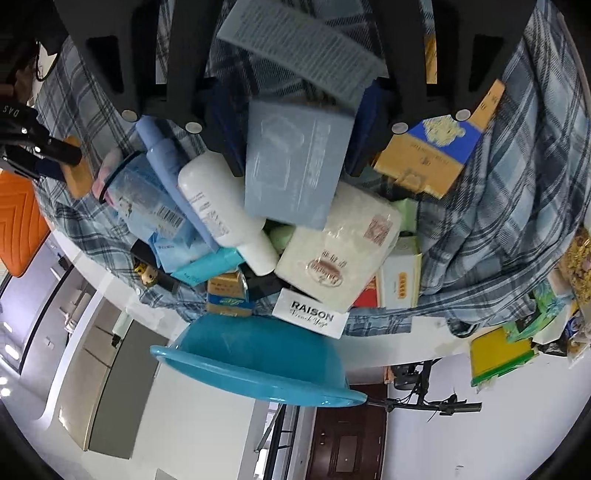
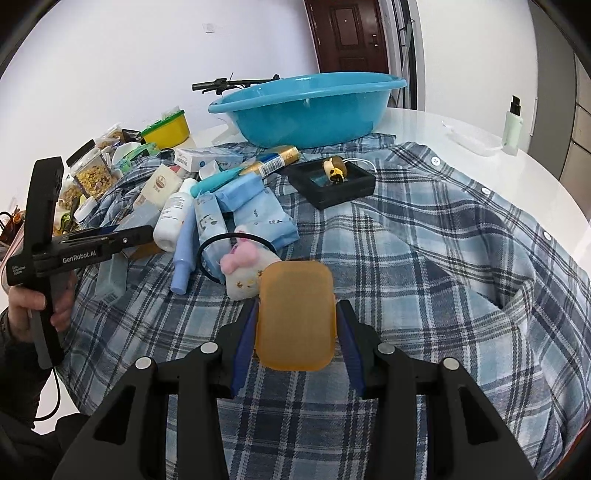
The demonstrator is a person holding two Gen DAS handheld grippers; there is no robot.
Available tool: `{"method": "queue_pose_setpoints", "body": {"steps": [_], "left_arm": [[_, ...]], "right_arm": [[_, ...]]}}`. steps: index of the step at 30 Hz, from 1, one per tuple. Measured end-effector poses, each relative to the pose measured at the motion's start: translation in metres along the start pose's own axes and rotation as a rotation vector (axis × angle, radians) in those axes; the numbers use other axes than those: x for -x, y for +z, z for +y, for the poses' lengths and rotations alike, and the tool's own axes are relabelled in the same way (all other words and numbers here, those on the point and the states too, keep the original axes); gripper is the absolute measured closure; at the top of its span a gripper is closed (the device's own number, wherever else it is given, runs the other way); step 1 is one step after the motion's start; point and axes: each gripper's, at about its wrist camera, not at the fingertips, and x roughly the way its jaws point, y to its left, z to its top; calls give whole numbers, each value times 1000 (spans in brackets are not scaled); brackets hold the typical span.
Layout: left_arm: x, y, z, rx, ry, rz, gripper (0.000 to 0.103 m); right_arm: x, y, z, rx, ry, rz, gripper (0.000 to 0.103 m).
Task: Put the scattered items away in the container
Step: 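Grasp grey printed box with left tool while right tool holds soap dish, then lift the grey box and soap dish and carry both over the basin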
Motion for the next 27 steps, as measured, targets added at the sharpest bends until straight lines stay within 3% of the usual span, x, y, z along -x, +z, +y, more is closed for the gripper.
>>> {"method": "queue_pose_setpoints", "body": {"steps": [7,13,27], "left_arm": [[-4,4,-3,-22,8,-23,51],[0,3,-11,7,118,-53,52],[30,4,-66,12,94,-169,52]], "right_arm": [[-3,1,-4,-11,0,8,61],[-2,2,-4,-6,-4,1,61],[15,39,6,47,-90,-134,62]]}}
